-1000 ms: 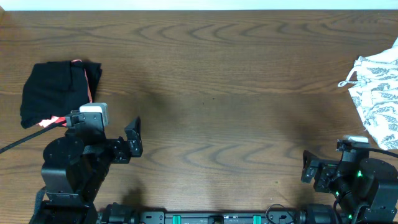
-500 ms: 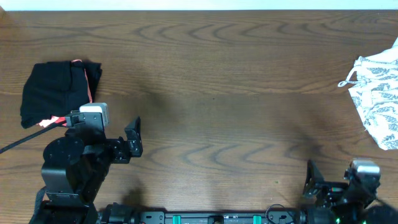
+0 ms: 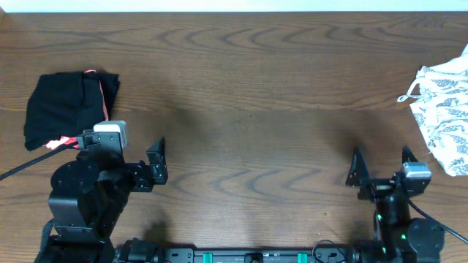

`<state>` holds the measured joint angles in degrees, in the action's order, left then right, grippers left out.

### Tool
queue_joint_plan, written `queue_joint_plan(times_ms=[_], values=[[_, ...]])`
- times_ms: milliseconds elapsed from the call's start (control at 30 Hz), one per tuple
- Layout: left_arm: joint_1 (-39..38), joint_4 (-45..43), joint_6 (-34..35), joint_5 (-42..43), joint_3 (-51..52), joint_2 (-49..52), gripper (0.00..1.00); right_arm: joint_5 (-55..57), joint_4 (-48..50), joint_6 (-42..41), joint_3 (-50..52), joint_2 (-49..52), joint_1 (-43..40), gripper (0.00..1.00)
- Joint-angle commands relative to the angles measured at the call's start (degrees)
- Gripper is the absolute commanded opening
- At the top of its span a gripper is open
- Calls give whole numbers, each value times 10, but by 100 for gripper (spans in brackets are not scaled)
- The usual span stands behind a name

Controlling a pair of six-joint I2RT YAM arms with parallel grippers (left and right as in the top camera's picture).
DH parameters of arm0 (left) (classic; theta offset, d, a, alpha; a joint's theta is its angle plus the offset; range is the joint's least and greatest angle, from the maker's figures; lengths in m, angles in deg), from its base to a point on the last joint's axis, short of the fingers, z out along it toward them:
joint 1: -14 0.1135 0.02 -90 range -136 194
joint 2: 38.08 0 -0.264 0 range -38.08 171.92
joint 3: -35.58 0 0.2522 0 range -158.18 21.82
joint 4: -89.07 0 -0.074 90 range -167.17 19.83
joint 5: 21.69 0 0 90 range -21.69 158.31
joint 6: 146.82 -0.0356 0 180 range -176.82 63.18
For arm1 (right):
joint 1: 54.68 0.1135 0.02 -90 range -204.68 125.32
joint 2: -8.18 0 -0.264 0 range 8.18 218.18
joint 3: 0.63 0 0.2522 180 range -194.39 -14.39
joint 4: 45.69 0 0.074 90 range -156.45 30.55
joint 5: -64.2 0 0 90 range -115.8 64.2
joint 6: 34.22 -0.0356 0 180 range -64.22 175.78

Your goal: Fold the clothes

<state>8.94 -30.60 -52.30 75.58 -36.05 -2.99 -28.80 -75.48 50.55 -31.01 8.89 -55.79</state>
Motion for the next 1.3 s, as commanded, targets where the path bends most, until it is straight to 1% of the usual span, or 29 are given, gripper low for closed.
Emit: queue_joint_plan(times_ms=[0,100,167,233,267,300,367,1267], values=[[-2,2,5,-5,-4,-2,98,-2,80,26,58,-4,9,99],[-2,2,5,-5,-4,-2,98,-2,151,48,108,-4,9,99],[-2,2,5,-5,-4,-2,98,-2,175,51,139,-4,9,99],[-2,2,5,-5,-4,-2,98,-2,169,51,165,-4,9,99],[-2,2,5,-5,-4,-2,98,-1,125,51,163,-4,9,99],[-2,2,5,-5,-4,-2,98,2,117,51,163,-4,9,99],[-2,2,5,-5,-4,-2,98,0,129,51,163,-4,10,99],[-2,2,5,-5,-4,-2,98,0,120,51,163,-4,10,99]])
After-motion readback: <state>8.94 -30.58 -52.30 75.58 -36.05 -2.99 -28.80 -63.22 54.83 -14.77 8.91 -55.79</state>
